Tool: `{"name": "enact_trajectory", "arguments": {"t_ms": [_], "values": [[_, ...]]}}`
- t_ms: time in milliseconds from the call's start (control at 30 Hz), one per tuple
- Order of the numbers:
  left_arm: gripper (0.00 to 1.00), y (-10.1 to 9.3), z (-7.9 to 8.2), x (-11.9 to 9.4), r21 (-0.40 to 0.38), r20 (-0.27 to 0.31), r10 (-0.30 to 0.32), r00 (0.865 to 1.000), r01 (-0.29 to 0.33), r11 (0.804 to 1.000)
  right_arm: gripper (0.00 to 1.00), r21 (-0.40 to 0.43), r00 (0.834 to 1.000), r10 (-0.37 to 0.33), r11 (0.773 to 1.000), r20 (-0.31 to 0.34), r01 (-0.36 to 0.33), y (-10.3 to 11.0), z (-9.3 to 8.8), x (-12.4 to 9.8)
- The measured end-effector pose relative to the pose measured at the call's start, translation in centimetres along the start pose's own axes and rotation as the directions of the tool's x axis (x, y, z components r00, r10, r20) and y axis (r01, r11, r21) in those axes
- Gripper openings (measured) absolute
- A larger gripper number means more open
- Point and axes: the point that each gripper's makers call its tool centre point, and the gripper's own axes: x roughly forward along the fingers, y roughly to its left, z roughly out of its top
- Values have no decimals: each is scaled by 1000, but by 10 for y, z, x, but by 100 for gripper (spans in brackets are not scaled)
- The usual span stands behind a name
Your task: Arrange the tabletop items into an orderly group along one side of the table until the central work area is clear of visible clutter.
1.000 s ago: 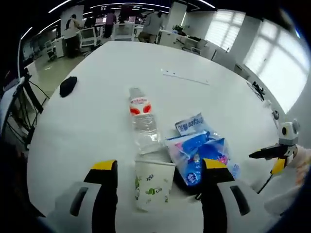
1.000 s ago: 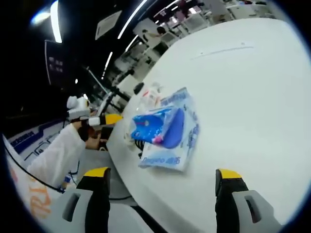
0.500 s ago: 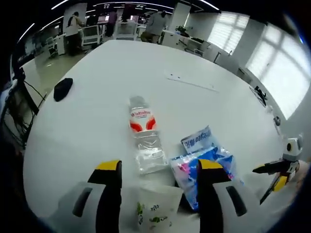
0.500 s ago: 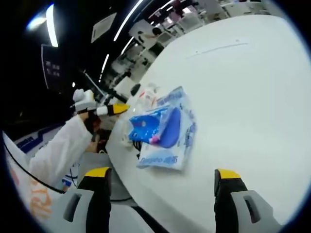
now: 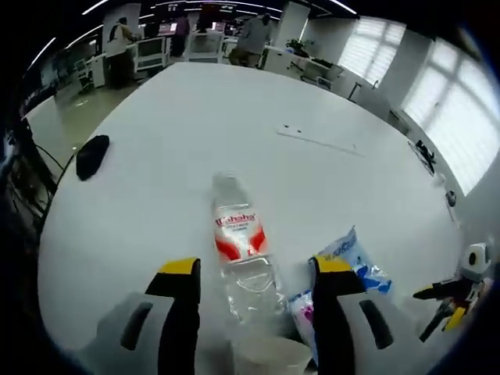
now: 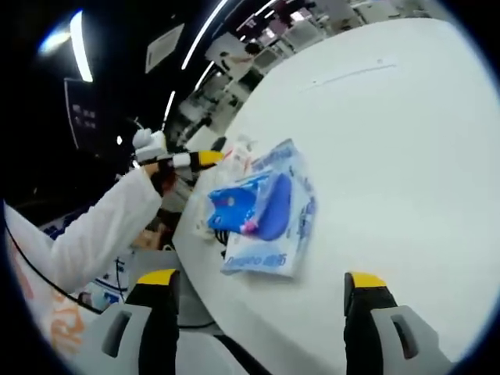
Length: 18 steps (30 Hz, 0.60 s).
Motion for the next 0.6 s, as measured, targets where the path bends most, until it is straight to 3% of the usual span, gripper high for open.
{"name": "enact_trajectory", "arguments": {"t_ms": [167, 400, 600], "values": [[54, 6, 2, 14, -27, -26, 22, 999, -23, 999, 88, 21, 1000, -14, 1000, 3, 14, -9, -1, -2], [54, 4, 1, 25, -17, -59, 37, 998, -38, 999, 88, 65, 999, -38, 997, 33, 36, -19, 5, -6], [56, -3, -3, 40, -62, -76, 37, 996, -42, 997, 87, 85, 999, -39, 996, 29, 36, -21, 6, -2]]}}
